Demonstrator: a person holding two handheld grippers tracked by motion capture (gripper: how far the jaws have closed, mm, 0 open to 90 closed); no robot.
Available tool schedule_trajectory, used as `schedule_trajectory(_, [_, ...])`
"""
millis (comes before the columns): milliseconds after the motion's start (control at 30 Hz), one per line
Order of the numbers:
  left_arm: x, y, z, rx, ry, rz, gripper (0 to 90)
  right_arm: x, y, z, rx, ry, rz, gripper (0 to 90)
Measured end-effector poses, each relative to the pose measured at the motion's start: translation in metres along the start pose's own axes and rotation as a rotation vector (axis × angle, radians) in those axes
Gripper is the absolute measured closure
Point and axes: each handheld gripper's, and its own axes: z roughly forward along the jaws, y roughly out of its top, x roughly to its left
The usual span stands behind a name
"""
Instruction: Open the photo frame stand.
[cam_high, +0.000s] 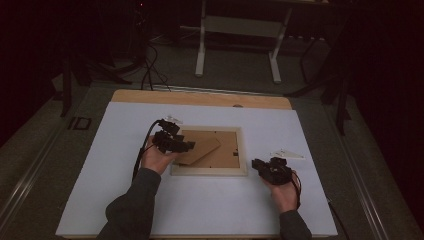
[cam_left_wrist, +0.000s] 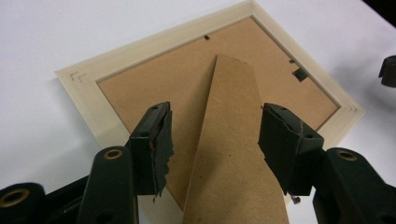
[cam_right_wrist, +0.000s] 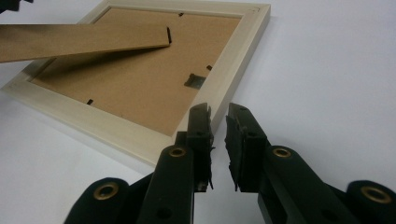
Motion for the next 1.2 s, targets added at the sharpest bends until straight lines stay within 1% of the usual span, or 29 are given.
schedule_trajectory(233, [-0.001,0.000,0.009,0.024,-0.013,0.008,44.8,0.000,0.000,0.000,0.004,0.000,0.001,79.3])
schedule_trajectory(300, [-0.001,0.000,0.012,0.040,-0.025,0.008,44.9,0.000,0.000,0.000,0.003,0.002,0.001,79.3])
schedule_trajectory(433, [-0.001,0.000,0.016,0.056,-0.026,0.012,44.6,0.000,-0.001,0.001,0.003,0.002,0.002,79.2])
schedule_trajectory(567, [0.000,0.000,0.021,0.073,-0.038,0.013,42.9,0.000,-0.001,0.001,0.005,0.001,0.001,79.2])
schedule_trajectory(667, [0.000,0.000,0.022,0.079,-0.038,0.017,41.1,0.000,-0.001,0.001,0.005,0.001,0.000,79.2])
schedule_trajectory(700, [0.001,0.000,0.026,0.085,-0.048,0.015,39.5,0.000,-0.001,0.001,0.006,0.001,0.000,79.2])
schedule_trajectory(800, [0.002,0.000,0.028,0.093,-0.064,0.017,36.9,0.000,-0.001,0.001,0.007,0.001,0.000,79.2])
schedule_trajectory(867, [0.002,0.000,0.028,0.093,-0.064,0.017,35.9,0.000,-0.001,0.002,0.007,0.001,-0.001,79.2])
schedule_trajectory(900, [0.001,0.001,0.032,0.098,-0.072,0.015,34.1,0.000,-0.001,0.002,0.008,0.001,-0.002,79.1])
schedule_trajectory(1000, [0.001,0.001,0.034,0.105,-0.085,0.017,31.0,0.000,-0.002,0.002,0.009,0.001,0.001,79.1])
schedule_trajectory(1133, [0.003,0.003,0.036,0.117,-0.124,0.014,28.3,0.000,-0.001,0.002,0.008,0.002,0.000,79.0])
schedule_trajectory(1200, [0.005,0.005,0.037,0.120,-0.146,0.005,28.1,0.000,-0.001,0.002,0.006,0.002,0.002,78.9])
